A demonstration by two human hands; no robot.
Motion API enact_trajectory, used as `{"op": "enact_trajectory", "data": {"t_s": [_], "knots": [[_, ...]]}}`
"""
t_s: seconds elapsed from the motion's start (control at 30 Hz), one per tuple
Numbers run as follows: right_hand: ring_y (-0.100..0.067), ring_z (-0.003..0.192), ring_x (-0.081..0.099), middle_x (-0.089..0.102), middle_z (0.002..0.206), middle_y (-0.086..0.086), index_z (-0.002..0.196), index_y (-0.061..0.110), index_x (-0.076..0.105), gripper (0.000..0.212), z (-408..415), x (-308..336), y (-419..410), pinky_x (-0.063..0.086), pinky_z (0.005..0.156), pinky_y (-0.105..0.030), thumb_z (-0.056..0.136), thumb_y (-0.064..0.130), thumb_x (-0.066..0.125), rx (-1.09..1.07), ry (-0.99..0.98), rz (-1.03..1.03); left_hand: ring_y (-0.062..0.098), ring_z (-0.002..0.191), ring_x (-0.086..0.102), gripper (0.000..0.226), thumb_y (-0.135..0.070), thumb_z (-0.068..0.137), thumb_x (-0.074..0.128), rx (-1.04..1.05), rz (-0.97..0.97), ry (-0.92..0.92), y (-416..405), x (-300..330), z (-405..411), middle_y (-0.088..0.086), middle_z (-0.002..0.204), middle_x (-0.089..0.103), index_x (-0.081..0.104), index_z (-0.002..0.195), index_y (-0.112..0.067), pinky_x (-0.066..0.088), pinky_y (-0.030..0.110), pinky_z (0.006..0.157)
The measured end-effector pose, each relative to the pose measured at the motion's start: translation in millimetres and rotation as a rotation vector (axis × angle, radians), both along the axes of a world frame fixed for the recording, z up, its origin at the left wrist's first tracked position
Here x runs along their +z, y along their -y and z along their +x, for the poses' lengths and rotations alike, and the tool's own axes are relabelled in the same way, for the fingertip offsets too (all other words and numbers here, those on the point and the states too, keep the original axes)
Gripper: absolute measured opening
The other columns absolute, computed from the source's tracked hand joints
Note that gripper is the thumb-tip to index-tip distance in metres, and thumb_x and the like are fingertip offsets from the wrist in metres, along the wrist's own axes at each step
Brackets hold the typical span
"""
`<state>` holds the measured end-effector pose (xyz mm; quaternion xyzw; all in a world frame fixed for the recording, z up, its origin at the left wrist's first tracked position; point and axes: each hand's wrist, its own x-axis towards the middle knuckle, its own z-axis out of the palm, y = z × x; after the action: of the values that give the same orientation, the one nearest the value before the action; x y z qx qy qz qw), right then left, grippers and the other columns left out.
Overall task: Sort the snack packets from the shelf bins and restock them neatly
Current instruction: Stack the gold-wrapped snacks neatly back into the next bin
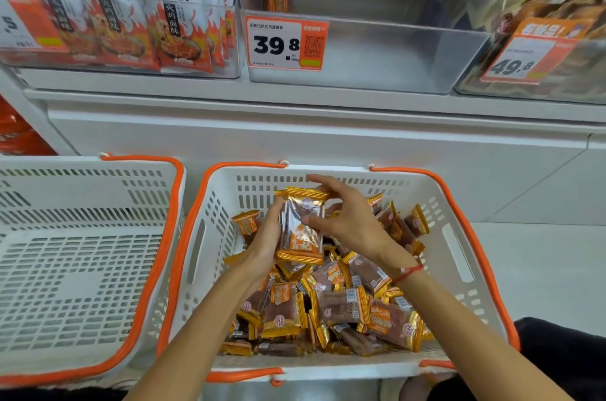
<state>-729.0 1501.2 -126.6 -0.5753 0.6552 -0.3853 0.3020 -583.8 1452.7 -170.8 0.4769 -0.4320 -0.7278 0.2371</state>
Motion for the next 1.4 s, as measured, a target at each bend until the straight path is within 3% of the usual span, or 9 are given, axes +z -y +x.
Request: {"op": "enact_trajectory", "data": {"t_s": [0.1,0.2,0.3,0.5,0.7,0.87,1.0,1.27,1.4], "knots": [[-0.005,0.118,0.044,0.041,0.137,0.010,0.143,0.030,0.039,0.070,2,15,4,0.042,0.084,-0.011,0.083,0.030,0.074,-0.067,0.033,-0.039,0.019,0.141,0.033,0.081,-0.089,0.066,0.046,0.002,-0.129,-0.072,-9,39,-2,-0.006,0.152,0.036,0.048,0.135,-0.047,0.025,0.052,0.115],[-0.013,0.118,0.051,0.037,0.143,0.006,0.147,0.026,0.032,0.068,9,45,15,0.050,0.087,-0.025,0.088,0.046,0.062,0.001,0.152,0.041,0.004,0.127,0.044,0.031,-0.053,0.098,0.035,0.039,-0.347,-0.111,-6,75,-4,-0.019,0.128,0.050,0.051,0.122,-0.041,0.038,0.026,0.102],[-0.008,0.112,0.058,0.057,0.127,0.001,0.136,0.016,0.043,0.036,17,84,31,0.050,0.089,-0.019,0.101,0.024,0.047,0.168,0.290,0.000,0.001,0.114,0.055,0.036,-0.055,0.097,0.040,0.111,-0.545,-0.118,17,108,-6,-0.008,0.119,0.054,0.044,0.124,-0.032,0.046,0.019,0.091],[-0.010,0.116,0.057,0.059,0.129,-0.003,0.135,0.009,0.041,0.039,13,166,76,0.049,0.093,-0.019,0.097,0.006,0.052,0.220,0.383,-0.187,0.008,0.141,0.012,0.071,-0.076,0.087,0.024,0.113,-1.083,0.309,77,195,-2,-0.009,0.153,0.022,0.036,0.143,-0.033,0.010,0.025,0.111],[-0.013,0.086,0.069,0.072,0.100,-0.003,0.125,0.010,0.056,0.032,-15,218,142,0.056,0.076,-0.026,0.092,0.012,0.054,0.182,0.650,-0.138,0.004,0.145,0.004,0.087,-0.080,0.077,0.008,0.169,-1.412,0.645,157,235,26,-0.016,0.159,0.009,0.021,0.151,-0.036,0.007,0.032,0.118],[-0.018,0.100,0.067,0.066,0.114,-0.006,0.127,0.012,0.048,0.044,-58,220,214,0.054,0.082,-0.029,0.088,0.021,0.068,-0.008,0.280,-0.012,0.008,0.145,0.018,0.071,-0.069,0.094,0.008,0.076,-1.593,0.827,205,212,30,-0.015,0.156,0.020,0.027,0.151,-0.031,-0.008,0.015,0.114],[-0.014,0.099,0.066,0.068,0.114,-0.004,0.120,0.015,0.057,0.039,-69,201,273,0.053,0.084,-0.024,0.084,0.018,0.073,0.014,0.026,0.101,0.012,0.127,0.045,0.063,-0.058,0.101,0.015,0.110,-1.697,0.905,212,204,23,-0.006,0.137,0.055,0.050,0.139,-0.023,0.017,0.033,0.112],[-0.018,0.109,0.061,0.066,0.119,0.000,0.115,0.018,0.067,0.043,-58,179,319,0.046,0.092,-0.024,0.076,0.028,0.081,-0.031,-0.396,0.045,0.017,0.117,0.053,0.065,-0.059,0.100,0.010,0.146,-1.683,0.954,216,200,21,-0.006,0.123,0.061,0.047,0.143,-0.026,0.022,0.036,0.111],[-0.018,0.098,0.066,0.070,0.111,-0.004,0.110,0.012,0.069,0.040,-63,168,325,0.052,0.067,-0.018,0.074,0.018,0.083,-0.150,-0.141,0.044,0.019,0.115,0.053,0.065,-0.058,0.099,0.010,0.152,-1.676,0.980,216,200,20,-0.004,0.120,0.062,0.046,0.143,-0.026,0.023,0.038,0.111]]}}
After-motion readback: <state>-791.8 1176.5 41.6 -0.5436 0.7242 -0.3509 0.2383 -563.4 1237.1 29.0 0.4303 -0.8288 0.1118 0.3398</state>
